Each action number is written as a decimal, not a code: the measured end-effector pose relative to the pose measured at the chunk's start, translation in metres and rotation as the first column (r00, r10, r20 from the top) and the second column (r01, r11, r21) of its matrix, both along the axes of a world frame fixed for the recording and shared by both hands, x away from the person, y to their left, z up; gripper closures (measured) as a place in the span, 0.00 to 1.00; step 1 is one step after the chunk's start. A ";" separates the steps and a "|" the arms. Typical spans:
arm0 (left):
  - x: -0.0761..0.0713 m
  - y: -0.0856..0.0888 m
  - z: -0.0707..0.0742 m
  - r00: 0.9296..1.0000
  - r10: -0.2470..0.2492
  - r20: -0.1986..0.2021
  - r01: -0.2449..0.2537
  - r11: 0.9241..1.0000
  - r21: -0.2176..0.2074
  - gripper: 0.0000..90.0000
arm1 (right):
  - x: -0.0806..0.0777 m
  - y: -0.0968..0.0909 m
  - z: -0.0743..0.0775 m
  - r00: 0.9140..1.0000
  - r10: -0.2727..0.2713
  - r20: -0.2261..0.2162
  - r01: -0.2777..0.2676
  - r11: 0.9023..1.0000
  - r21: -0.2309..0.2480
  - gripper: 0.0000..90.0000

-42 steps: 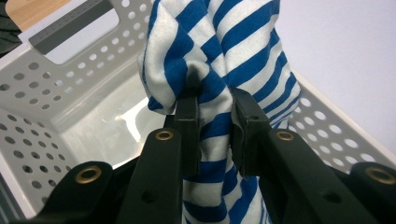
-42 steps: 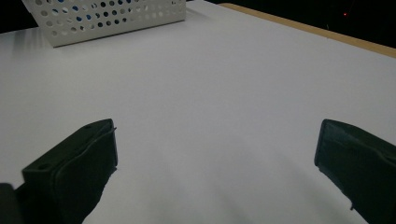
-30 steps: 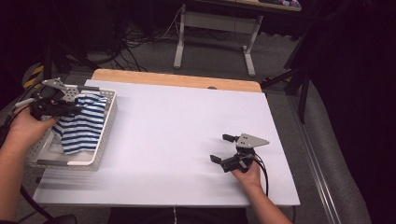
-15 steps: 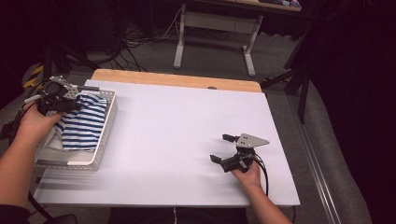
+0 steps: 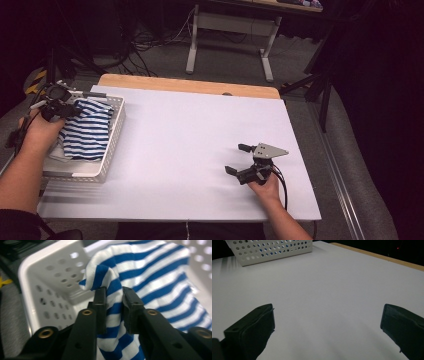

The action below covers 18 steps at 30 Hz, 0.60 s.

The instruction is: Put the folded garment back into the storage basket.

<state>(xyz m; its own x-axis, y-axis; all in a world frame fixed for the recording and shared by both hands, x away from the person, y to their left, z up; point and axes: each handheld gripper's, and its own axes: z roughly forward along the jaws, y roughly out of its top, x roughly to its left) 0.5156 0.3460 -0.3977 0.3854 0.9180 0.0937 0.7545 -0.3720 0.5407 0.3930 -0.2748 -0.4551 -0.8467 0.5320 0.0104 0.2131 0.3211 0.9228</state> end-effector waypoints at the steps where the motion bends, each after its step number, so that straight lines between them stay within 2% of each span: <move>1: -0.001 0.001 0.001 1.000 0.018 0.016 -0.018 1.000 -0.003 0.76 | 0.000 0.000 0.000 1.000 0.000 0.000 0.000 1.000 -0.001 0.00; 3: -0.004 0.000 0.005 0.998 0.036 0.042 -0.037 0.999 0.000 0.71 | 0.000 0.000 0.000 1.000 0.000 -0.001 0.000 1.000 0.000 0.00; 5: -0.008 -0.004 0.007 0.998 0.033 0.062 -0.033 0.999 -0.003 0.71 | 0.000 0.000 0.000 1.000 0.001 -0.001 -0.001 1.000 0.001 0.00; 7: -0.011 -0.010 0.009 0.999 0.007 0.052 -0.006 1.000 -0.014 0.74 | 0.000 0.000 0.000 1.000 0.002 -0.001 -0.002 1.000 0.000 0.00; 11: -0.014 -0.021 0.004 0.999 -0.053 -0.009 0.053 0.997 -0.050 0.88 | 0.000 0.000 0.000 1.000 0.004 0.000 -0.004 1.000 0.001 0.00; 14: -0.015 -0.028 -0.001 0.994 -0.094 -0.059 0.089 0.993 -0.084 1.00 | 0.000 0.000 0.000 1.000 0.005 -0.001 -0.005 1.000 0.000 0.00; 16: -0.017 -0.035 -0.005 0.989 -0.116 -0.096 0.107 0.990 -0.092 1.00 | 0.000 0.000 0.000 1.000 0.005 -0.001 -0.005 1.000 0.000 0.00; 18: -0.023 -0.041 -0.006 0.982 -0.152 -0.109 0.142 0.986 -0.091 1.00 | 0.000 0.000 0.000 1.000 0.005 -0.002 -0.005 1.000 0.004 0.00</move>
